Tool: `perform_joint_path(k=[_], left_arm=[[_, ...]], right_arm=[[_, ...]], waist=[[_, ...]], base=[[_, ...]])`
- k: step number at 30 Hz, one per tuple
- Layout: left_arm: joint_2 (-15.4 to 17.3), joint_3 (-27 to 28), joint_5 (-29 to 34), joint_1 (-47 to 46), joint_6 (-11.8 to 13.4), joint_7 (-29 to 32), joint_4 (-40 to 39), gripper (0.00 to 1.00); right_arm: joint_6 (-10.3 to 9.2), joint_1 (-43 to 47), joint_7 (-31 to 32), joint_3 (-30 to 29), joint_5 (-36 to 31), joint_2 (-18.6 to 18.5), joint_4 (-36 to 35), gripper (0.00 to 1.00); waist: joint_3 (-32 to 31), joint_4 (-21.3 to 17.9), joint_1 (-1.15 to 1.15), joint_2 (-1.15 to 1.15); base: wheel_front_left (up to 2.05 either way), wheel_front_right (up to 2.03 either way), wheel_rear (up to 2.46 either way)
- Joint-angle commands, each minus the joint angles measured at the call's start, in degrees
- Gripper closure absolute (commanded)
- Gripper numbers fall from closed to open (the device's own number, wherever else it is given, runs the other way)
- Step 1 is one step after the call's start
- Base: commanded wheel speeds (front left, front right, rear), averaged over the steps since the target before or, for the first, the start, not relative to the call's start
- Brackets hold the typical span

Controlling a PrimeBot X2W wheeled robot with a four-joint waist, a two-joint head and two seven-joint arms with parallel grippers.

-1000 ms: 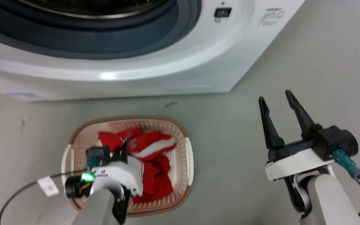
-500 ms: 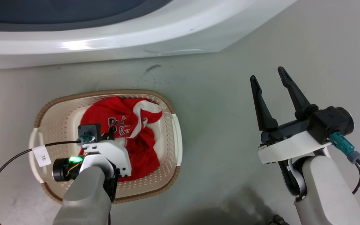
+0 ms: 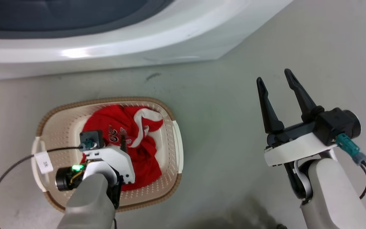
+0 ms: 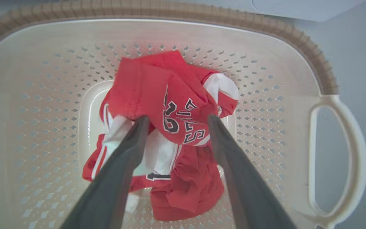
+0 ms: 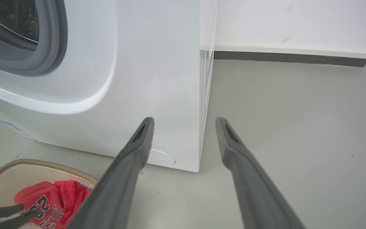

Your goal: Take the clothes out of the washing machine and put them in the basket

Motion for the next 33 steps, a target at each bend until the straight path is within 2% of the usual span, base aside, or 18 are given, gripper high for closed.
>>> perform_joint_path(k=[1,4,15,25,33], left_arm=[[-0.2,0.4,-0.5,2.0,-0.4,-0.1,-0.9,0.00],[-0.5,1.0,-0.7,4.5,-1.0,-0.1,-4.6,0.00],[-1.1,2.5,2.6,15.6,-0.4,-0.1,-23.6,0.00],[-1.2,1.8,6.1,22.4,0.0,-0.1,-45.0,0.00],[-1.2,1.5,10.1,27.1,-0.1,-0.1,-56.6,0.00]], right_arm=[[-0.04,1.0,-0.3,-0.2,-0.6,0.0,0.5,0.00],[-0.04,2.5,-0.3,-0.8,-1.4,0.0,1.6,0.00],[-0.03,8.0,-0.2,-4.5,-3.6,0.0,3.5,0.00],[-0.04,12.2,0.3,-7.5,-4.9,0.0,2.0,0.00],[-0.04,15.6,1.8,-8.7,-5.6,0.0,-0.4,0.00]], waist=[[-3.7,1.3,-0.01,0.00],[-8.4,2.4,-0.01,0.00],[-21.3,6.0,-0.01,0.00],[-28.5,8.2,-0.01,0.00],[-33.0,8.9,-0.01,0.00]], base=[[0.00,0.00,0.00],[0.00,0.00,0.00],[0.00,0.00,0.00],[0.00,0.00,0.00],[0.00,0.00,0.00]])
